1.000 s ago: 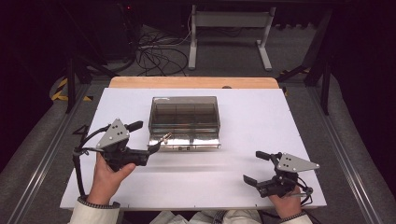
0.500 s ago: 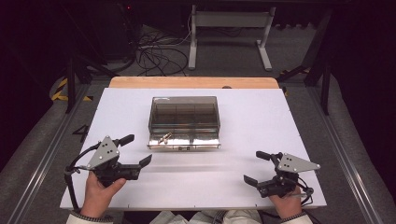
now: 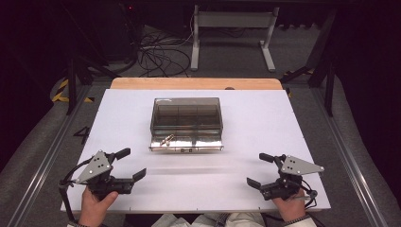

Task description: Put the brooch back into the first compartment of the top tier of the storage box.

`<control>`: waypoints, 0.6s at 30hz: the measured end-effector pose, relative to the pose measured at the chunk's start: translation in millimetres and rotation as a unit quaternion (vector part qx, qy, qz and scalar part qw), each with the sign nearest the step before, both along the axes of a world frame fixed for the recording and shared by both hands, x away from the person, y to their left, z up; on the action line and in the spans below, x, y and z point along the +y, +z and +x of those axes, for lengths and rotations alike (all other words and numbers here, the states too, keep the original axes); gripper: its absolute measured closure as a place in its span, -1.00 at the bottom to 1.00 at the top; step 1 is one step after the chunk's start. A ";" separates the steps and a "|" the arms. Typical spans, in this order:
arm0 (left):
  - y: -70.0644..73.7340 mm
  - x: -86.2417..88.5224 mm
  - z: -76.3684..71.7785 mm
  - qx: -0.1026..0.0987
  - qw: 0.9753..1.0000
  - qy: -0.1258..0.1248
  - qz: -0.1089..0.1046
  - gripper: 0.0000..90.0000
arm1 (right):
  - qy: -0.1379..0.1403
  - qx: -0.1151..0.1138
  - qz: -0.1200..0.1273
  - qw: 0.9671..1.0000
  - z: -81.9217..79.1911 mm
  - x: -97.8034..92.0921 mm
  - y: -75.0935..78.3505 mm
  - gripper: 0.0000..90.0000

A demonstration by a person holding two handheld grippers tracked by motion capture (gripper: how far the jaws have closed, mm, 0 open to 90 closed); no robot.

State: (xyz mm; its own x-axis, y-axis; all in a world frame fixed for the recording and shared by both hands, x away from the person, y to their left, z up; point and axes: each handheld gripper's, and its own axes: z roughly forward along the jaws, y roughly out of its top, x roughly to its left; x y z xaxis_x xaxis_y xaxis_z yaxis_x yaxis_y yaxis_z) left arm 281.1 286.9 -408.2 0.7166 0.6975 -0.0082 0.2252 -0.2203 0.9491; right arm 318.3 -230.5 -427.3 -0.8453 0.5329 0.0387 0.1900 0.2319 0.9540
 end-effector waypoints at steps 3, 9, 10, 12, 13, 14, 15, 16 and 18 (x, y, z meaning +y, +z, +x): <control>-7.2 2.4 -1.5 0.004 1.000 0.002 0.003 -0.71 | -0.001 0.001 0.002 1.000 0.2 -0.5 -0.2 -0.93; -22.6 4.9 -4.0 0.004 0.999 0.013 0.034 -0.70 | -0.001 0.000 0.001 1.000 0.0 -1.1 -0.3 -0.93; -25.2 5.5 -5.0 0.004 0.999 0.017 0.043 -0.71 | -0.001 0.000 0.002 1.000 -0.1 -1.3 -0.2 -0.93; -29.1 8.5 -6.1 0.006 0.999 0.022 0.045 -0.71 | -0.002 -0.001 0.002 1.000 -0.1 -1.9 -0.3 -0.93; -30.5 10.5 -6.3 0.007 0.999 0.023 0.040 -0.71 | -0.002 0.000 0.002 1.000 -0.2 -2.2 -0.4 -0.93; -31.8 11.5 -7.1 0.014 0.999 0.023 0.029 -0.71 | -0.002 0.000 0.002 1.000 -0.1 -2.3 -0.5 -0.93; -32.3 12.6 -7.2 0.017 0.999 0.022 0.021 -0.71 | -0.002 0.000 0.002 1.000 -0.1 -2.4 -0.6 -0.93; -32.4 12.4 -7.2 0.019 0.999 0.022 0.012 -0.72 | -0.002 0.000 0.002 1.000 -0.1 -2.5 -0.6 -0.93; -31.2 11.1 -7.5 0.017 1.000 0.022 0.014 -0.72 | -0.001 0.000 0.001 1.000 0.0 -2.3 -0.6 -0.93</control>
State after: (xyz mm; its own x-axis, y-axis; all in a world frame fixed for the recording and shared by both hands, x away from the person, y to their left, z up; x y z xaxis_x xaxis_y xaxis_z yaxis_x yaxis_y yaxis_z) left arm 273.6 298.0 -439.3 0.6847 0.7287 -0.0126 0.2675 -0.2352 0.9344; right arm 318.3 -232.8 -427.9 -0.8437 0.5353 0.0401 0.1908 0.2292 0.9545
